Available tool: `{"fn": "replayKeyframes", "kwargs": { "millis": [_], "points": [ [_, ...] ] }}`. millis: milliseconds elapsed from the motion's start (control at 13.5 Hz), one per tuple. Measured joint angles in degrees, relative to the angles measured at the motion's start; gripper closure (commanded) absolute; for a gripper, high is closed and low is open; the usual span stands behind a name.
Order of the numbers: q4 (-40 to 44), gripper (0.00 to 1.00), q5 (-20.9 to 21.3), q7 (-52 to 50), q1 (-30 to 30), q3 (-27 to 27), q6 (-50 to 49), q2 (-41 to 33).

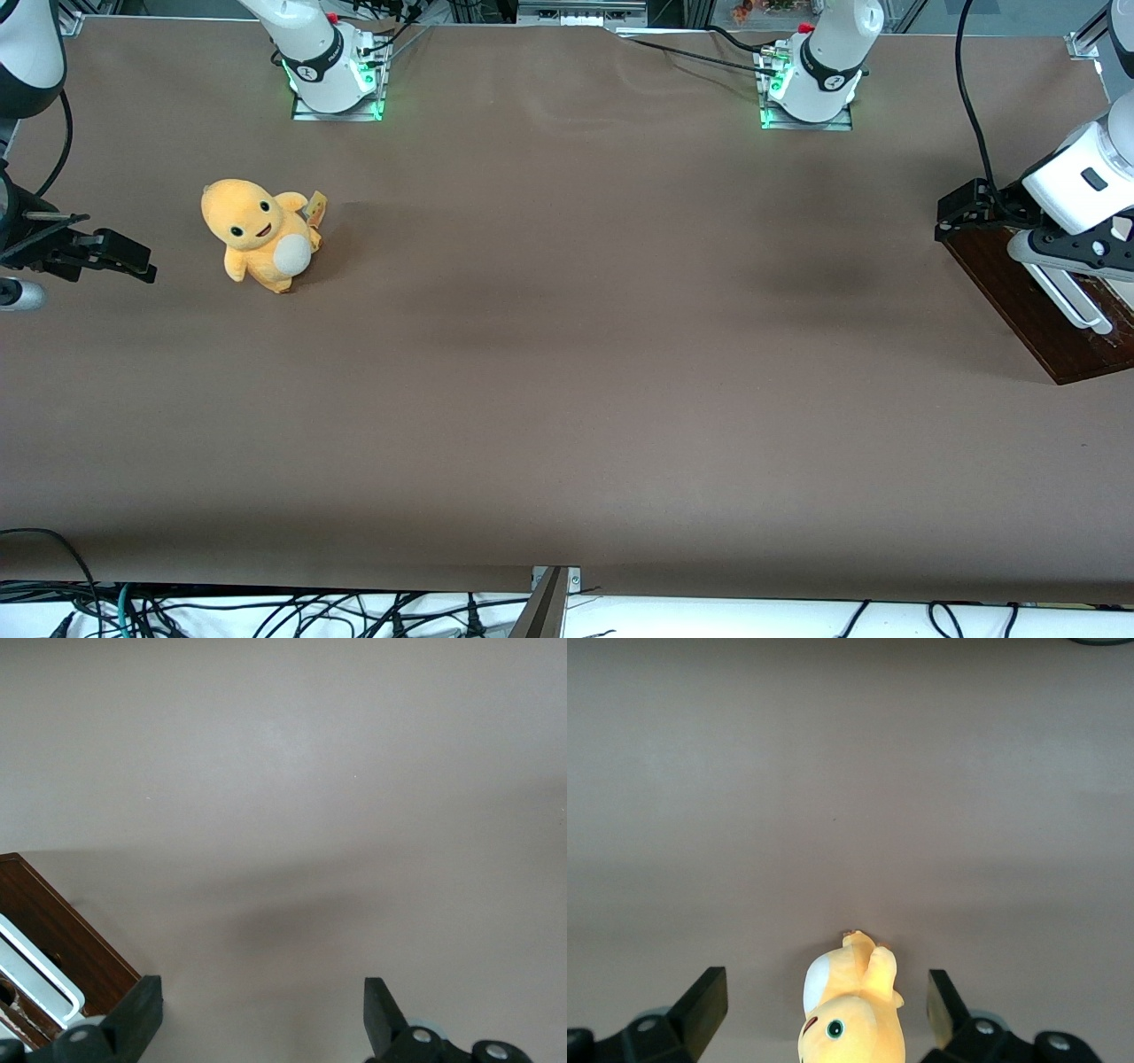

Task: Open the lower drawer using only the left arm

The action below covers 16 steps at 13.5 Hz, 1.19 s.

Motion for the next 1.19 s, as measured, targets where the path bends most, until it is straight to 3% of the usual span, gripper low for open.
{"fn": "replayKeyframes", "kwargs": {
  "millis": [1185],
  "points": [
    [-0.05,0.00,0.00,-0.01,0.00,0.00,-1.05,0.00]
  ]
}}
